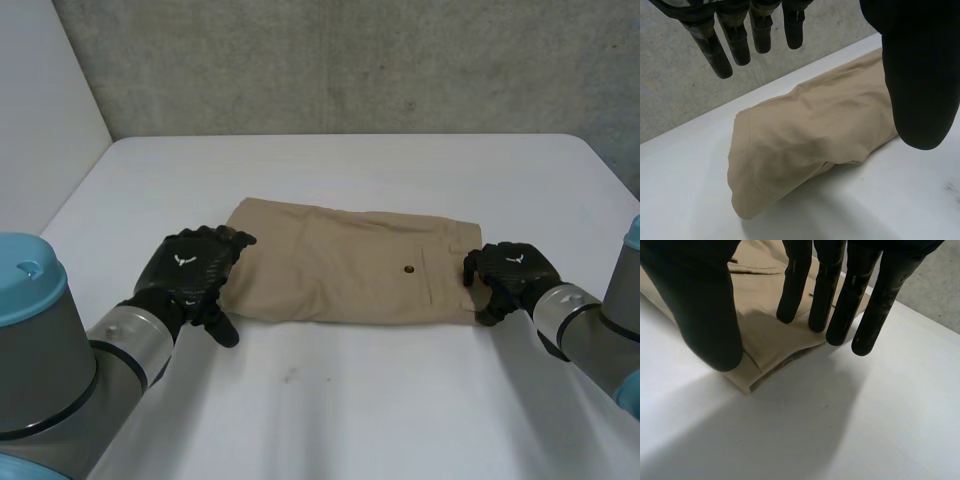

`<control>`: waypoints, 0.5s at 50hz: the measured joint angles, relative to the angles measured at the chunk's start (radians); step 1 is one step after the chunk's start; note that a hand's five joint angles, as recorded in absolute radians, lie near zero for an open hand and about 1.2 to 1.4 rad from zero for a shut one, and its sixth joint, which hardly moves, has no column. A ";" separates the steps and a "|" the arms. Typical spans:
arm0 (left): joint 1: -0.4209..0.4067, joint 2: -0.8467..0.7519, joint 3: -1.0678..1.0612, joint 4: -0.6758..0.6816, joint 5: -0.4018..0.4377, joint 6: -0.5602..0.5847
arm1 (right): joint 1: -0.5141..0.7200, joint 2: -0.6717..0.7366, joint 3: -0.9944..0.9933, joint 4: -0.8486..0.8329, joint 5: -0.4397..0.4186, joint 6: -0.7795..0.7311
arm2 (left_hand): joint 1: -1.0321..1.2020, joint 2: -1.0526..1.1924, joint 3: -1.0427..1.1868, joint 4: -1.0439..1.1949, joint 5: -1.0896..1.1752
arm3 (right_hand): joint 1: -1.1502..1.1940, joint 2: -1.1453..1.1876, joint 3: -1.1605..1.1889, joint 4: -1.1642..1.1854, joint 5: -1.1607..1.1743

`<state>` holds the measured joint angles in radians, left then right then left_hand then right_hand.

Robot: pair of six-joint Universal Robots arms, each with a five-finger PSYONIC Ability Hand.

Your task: Fold the shorts.

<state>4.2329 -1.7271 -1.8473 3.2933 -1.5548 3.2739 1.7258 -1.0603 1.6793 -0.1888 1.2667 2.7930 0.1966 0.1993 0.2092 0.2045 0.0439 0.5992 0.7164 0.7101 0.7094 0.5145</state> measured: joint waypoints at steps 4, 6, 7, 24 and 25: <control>-0.001 0.000 -0.001 0.000 0.000 0.000 | 0.002 0.018 -0.015 -0.011 0.002 -0.001 | 0.000 0.000 0.000 0.000 0.000 | 0.225 0.343 0.336 0.339 0.326; -0.002 0.001 -0.001 0.000 0.000 0.000 | 0.004 0.031 -0.029 -0.019 0.007 0.000 | 0.000 0.000 0.000 0.000 0.000 | 0.303 0.449 0.467 0.473 0.430; -0.003 0.002 -0.001 0.000 0.000 0.000 | 0.004 0.034 -0.034 -0.020 0.012 0.000 | 0.000 0.000 0.000 0.000 0.000 | 0.308 0.449 0.470 0.478 0.430; 0.016 0.076 -0.016 -0.003 0.000 0.000 | -0.210 -0.106 -0.050 0.132 0.055 -0.108 | 0.000 0.000 0.000 0.000 0.000 | 0.346 0.449 0.470 0.481 0.449; 0.019 0.080 -0.018 -0.003 0.000 0.000 | -0.221 -0.110 -0.051 0.142 0.054 -0.122 | 0.000 0.000 0.000 0.000 0.000 | 0.346 0.449 0.470 0.481 0.450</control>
<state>4.2516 -1.6470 -1.8649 3.2900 -1.5550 3.2739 1.5048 -1.1706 1.6281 -0.0467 1.3208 2.6709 0.1966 0.1993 0.2092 0.2045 0.0439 0.9456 1.1653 1.1806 1.1900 0.9640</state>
